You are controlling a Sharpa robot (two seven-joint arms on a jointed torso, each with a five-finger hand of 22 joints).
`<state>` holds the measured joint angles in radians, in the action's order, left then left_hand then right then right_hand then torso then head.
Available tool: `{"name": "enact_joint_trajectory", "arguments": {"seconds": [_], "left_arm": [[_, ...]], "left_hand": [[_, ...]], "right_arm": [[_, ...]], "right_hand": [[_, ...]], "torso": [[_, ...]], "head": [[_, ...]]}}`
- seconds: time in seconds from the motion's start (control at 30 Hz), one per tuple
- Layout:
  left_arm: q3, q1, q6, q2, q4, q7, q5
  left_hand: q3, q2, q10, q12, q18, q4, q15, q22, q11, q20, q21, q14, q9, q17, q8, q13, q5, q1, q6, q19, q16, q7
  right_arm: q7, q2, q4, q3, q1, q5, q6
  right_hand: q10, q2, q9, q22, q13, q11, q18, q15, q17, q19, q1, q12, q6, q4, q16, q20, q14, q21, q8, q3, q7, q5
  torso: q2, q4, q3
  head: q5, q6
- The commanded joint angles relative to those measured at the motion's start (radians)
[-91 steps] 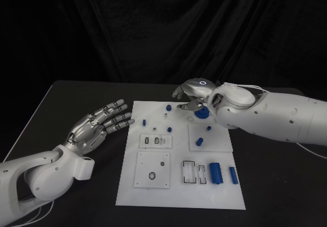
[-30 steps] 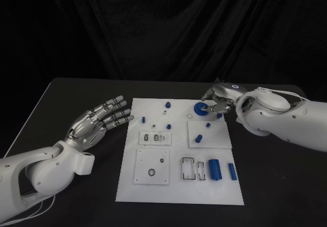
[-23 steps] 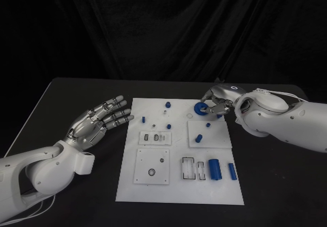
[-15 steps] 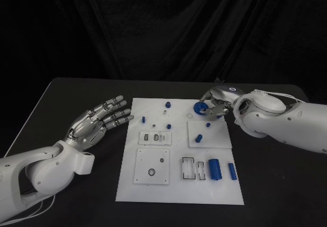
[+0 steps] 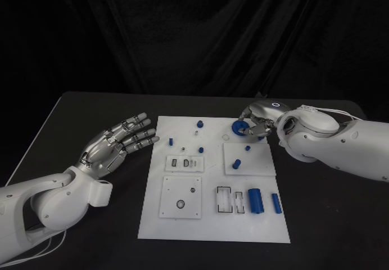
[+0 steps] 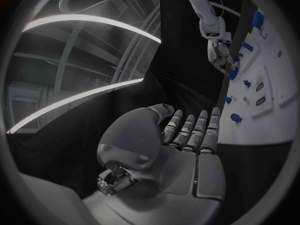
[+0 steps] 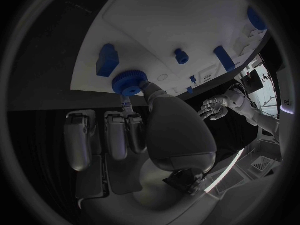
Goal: Assemble the parts on the task board
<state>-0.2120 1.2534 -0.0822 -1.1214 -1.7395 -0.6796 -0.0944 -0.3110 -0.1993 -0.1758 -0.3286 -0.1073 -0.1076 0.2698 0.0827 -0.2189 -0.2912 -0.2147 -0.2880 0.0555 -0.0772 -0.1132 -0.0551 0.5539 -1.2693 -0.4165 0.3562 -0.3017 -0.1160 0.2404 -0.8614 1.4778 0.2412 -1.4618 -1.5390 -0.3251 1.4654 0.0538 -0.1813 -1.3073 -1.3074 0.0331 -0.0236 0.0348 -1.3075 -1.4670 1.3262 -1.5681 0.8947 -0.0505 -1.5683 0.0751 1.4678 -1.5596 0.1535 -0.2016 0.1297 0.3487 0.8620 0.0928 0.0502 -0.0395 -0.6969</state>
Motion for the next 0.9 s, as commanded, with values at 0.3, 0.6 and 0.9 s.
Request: {"name": "enact_joint_trajectory", "arguments": {"seconds": [0.3, 0.6, 0.9], "left_arm": [[0.000, 0.001, -0.017, -0.005, -0.003, -0.096, 0.000], [0.000, 0.000, -0.016, -0.005, -0.003, -0.092, 0.000], [0.000, 0.001, -0.016, -0.003, 0.000, -0.086, 0.000]], "left_hand": [[-0.009, -0.001, 0.001, -0.005, 0.021, 0.000, 0.005, -0.001, -0.007, -0.001, 0.003, -0.002, 0.001, -0.001, -0.007, -0.001, 0.004, 0.009, -0.002, -0.002, -0.006, -0.008], [-0.012, -0.001, 0.000, -0.007, 0.022, 0.000, 0.007, -0.001, -0.009, -0.001, 0.003, -0.004, 0.001, -0.001, -0.007, -0.001, 0.003, 0.010, -0.003, -0.001, -0.009, -0.009], [-0.012, -0.001, 0.000, -0.007, 0.022, 0.000, 0.007, -0.001, -0.009, -0.001, 0.003, -0.004, 0.001, -0.001, -0.007, -0.001, 0.003, 0.010, -0.003, -0.001, -0.009, -0.009]], "right_arm": [[-0.035, -0.033, 0.051, 0.006, 0.008, -0.019, -0.032], [-0.057, -0.030, 0.117, 0.006, -0.031, -0.019, -0.032], [-0.073, 0.032, 0.120, 0.006, -0.052, -0.018, 0.000]], "right_hand": [[0.105, -0.027, -0.179, -0.260, -0.263, -0.006, 0.022, 0.002, -0.263, -0.101, 0.014, -0.003, 0.023, 0.055, -0.003, -0.001, 0.103, -0.009, 0.207, -0.013, -0.028, 0.133], [0.105, -0.031, -0.229, -0.264, -0.263, -0.012, 0.024, 0.008, -0.263, -0.104, -0.008, -0.003, 0.001, 0.052, -0.003, -0.007, 0.103, -0.011, 0.255, -0.013, -0.036, 0.128], [0.105, -0.032, -0.242, -0.264, -0.263, -0.013, 0.024, 0.009, -0.263, -0.104, -0.021, -0.003, -0.023, 0.045, -0.003, -0.008, 0.103, -0.011, 0.260, -0.014, -0.035, 0.111]], "torso": [[0.000, -0.0021, -0.0002], [0.000, -0.0006, 0.0003], [-0.001, -0.0027, 0.0014]], "head": [[0.012, 0.006], [0.012, 0.008], [0.012, 0.005]]}}
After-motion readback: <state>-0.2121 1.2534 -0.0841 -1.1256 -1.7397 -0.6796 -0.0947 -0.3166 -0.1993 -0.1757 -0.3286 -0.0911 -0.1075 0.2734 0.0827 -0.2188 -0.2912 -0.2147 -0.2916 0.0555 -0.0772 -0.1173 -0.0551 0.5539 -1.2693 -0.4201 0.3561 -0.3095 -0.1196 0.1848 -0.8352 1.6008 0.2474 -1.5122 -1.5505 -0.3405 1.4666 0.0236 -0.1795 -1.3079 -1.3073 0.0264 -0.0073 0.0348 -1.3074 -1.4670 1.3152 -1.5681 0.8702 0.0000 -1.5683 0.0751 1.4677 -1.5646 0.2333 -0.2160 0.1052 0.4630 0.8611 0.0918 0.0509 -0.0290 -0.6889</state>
